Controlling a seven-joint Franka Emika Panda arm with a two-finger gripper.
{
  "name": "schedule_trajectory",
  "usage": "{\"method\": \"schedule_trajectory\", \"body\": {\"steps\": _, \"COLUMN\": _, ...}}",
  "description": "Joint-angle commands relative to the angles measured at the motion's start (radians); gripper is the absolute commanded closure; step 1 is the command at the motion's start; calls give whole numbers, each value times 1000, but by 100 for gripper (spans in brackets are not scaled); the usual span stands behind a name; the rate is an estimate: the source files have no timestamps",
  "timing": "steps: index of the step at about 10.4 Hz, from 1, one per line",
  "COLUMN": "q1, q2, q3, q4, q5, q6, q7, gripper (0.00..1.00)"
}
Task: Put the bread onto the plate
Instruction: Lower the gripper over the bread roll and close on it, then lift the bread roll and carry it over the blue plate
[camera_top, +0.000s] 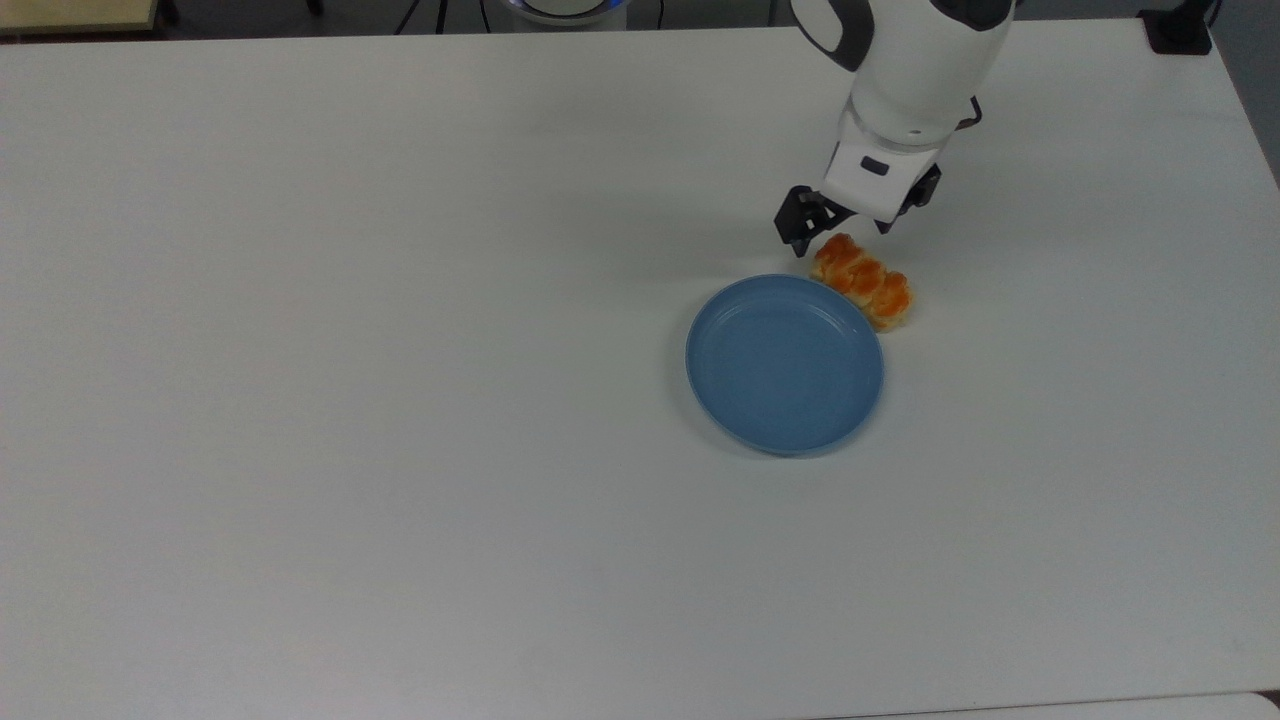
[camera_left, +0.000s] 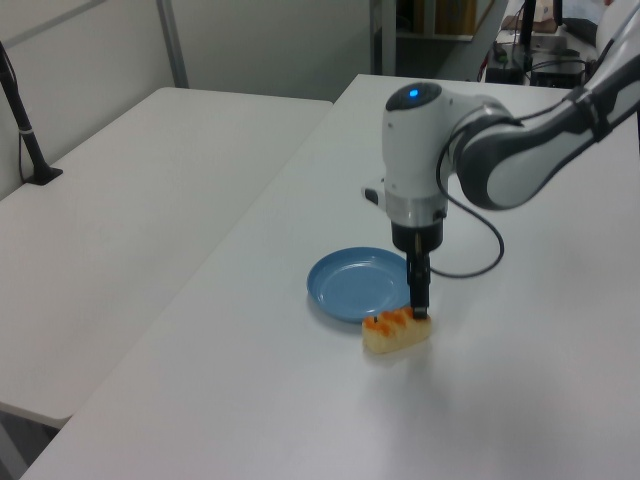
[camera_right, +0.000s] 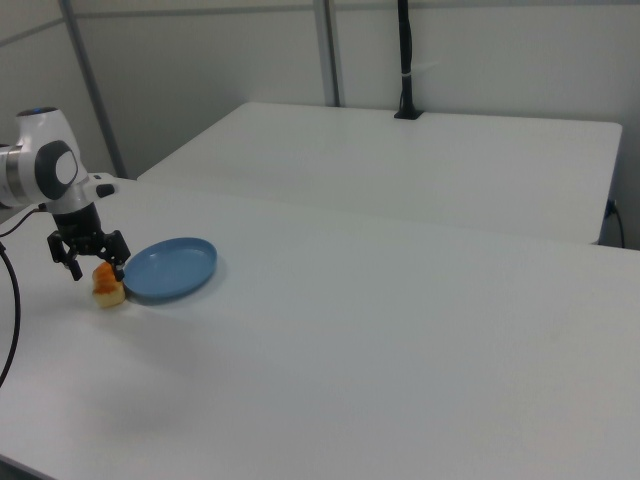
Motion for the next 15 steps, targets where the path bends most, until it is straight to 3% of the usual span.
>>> {"method": "schedule_trajectory", "body": {"steps": 1, "q1": 9, "q2": 41, "q3": 42, "q4": -4, "q5": -72, "q6": 84, "q7": 119, "gripper": 10}}
{"method": "schedule_trajectory", "body": {"steps": 6, "q1": 12, "q2": 51, "q3": 51, "q4": 1, "q5": -106, "q6": 105, "q7": 158, "gripper": 85}}
{"method": "schedule_trajectory", "body": {"steps": 9, "q1": 47, "q2": 16, "q3": 54, "q4": 22, "q5": -106, "q6": 95, "q7": 205, "gripper": 99}}
{"method": "schedule_trajectory", "body": {"steps": 12, "q1": 43, "q2": -21, "q3": 53, "q4": 46, "q5": -99, "q6": 52, "q7": 277, "gripper": 99}}
{"method": "schedule_trajectory", "body": {"steps": 15, "q1": -27, "q2": -21, "q3": 45, "q4": 85, "q5": -91, "q6": -23, "q7": 446, "gripper": 99}}
